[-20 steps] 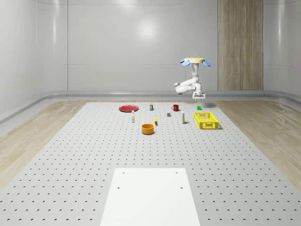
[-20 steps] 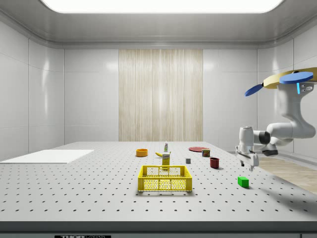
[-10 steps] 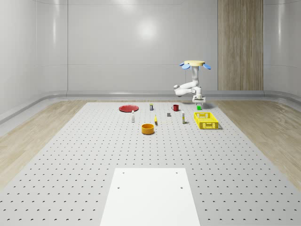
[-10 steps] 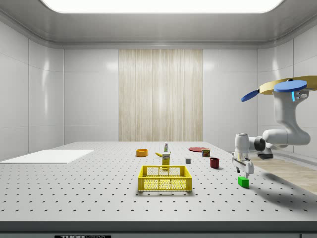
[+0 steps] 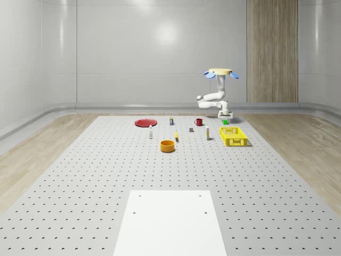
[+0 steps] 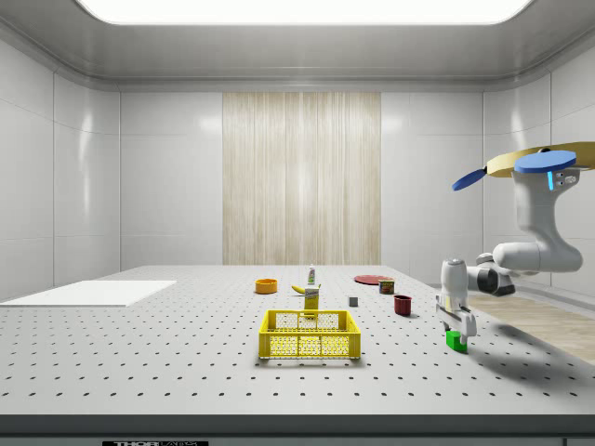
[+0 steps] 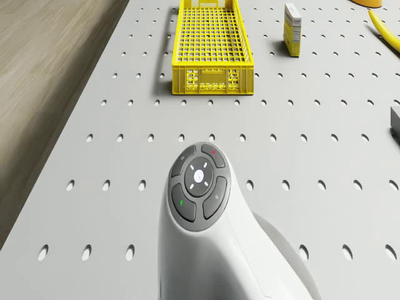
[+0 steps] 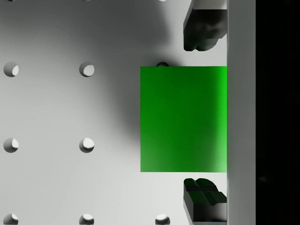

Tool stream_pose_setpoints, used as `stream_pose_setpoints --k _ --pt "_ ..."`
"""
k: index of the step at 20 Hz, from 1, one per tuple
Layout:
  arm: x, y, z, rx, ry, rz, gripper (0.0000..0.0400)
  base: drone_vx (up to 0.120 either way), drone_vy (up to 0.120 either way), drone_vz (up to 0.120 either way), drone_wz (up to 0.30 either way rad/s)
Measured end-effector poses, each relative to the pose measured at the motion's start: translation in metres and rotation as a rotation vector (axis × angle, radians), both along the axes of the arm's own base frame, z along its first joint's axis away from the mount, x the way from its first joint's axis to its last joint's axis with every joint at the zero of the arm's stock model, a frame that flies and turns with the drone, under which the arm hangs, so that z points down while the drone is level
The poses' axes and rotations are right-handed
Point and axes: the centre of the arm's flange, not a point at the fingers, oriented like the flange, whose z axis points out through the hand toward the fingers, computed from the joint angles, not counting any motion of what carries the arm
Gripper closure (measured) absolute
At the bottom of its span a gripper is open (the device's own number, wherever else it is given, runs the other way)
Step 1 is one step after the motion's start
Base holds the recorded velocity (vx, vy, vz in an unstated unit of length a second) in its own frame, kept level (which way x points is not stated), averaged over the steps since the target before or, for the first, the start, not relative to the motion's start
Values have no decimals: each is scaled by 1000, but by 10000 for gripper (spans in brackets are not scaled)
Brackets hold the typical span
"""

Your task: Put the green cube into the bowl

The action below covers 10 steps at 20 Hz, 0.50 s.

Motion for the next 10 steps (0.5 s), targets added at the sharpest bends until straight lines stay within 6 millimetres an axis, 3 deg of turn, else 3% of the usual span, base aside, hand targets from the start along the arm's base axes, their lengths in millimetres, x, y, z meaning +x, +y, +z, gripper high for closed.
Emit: stream_pose_setpoints --k 10 --pt "-4 0 12 0 0 0 0 0 0 0 0"
